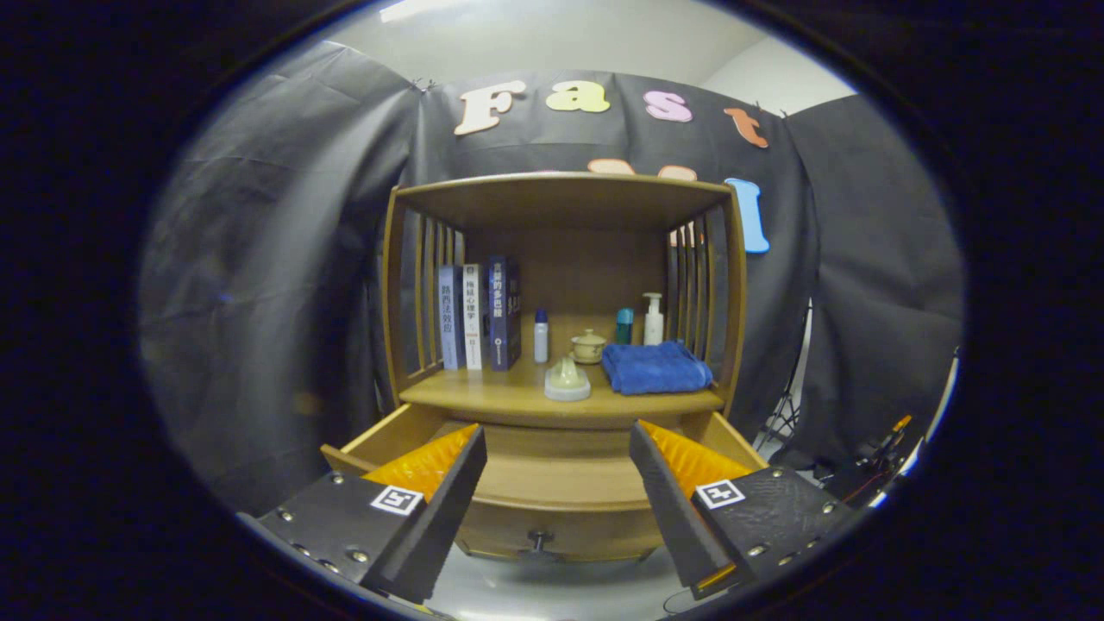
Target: Pull open the drawer, take out the items inside it, and place them on the countertop above the cabinet.
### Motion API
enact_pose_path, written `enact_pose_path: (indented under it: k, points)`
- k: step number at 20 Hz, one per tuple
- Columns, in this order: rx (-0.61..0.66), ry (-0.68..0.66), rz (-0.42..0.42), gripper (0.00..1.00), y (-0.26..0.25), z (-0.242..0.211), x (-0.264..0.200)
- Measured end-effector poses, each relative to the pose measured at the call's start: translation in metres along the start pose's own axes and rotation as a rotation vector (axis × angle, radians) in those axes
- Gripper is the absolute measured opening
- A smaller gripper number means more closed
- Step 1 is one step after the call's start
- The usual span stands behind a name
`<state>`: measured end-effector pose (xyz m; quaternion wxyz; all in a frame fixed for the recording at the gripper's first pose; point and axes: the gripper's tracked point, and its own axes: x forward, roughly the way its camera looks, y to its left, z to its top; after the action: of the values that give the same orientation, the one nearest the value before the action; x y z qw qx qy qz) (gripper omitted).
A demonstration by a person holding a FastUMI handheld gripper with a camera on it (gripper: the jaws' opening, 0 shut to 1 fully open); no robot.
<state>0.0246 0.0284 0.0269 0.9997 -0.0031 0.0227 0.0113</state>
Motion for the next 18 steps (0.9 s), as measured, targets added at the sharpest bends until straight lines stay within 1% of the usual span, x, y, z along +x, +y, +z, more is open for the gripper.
enact_pose_path:
  k: [4, 8, 13, 18]
  points:
    - [0.035, 0.000, -0.022, 0.99, -0.011, -0.039, 0.000]
    - [0.017, 0.009, -0.025, 0.99, -0.018, -0.077, 0.000]
    - [-0.009, 0.103, -0.008, 0.99, -0.018, -0.134, 0.008]
    - [-0.011, 0.111, 0.015, 0.99, -0.006, -0.146, 0.020]
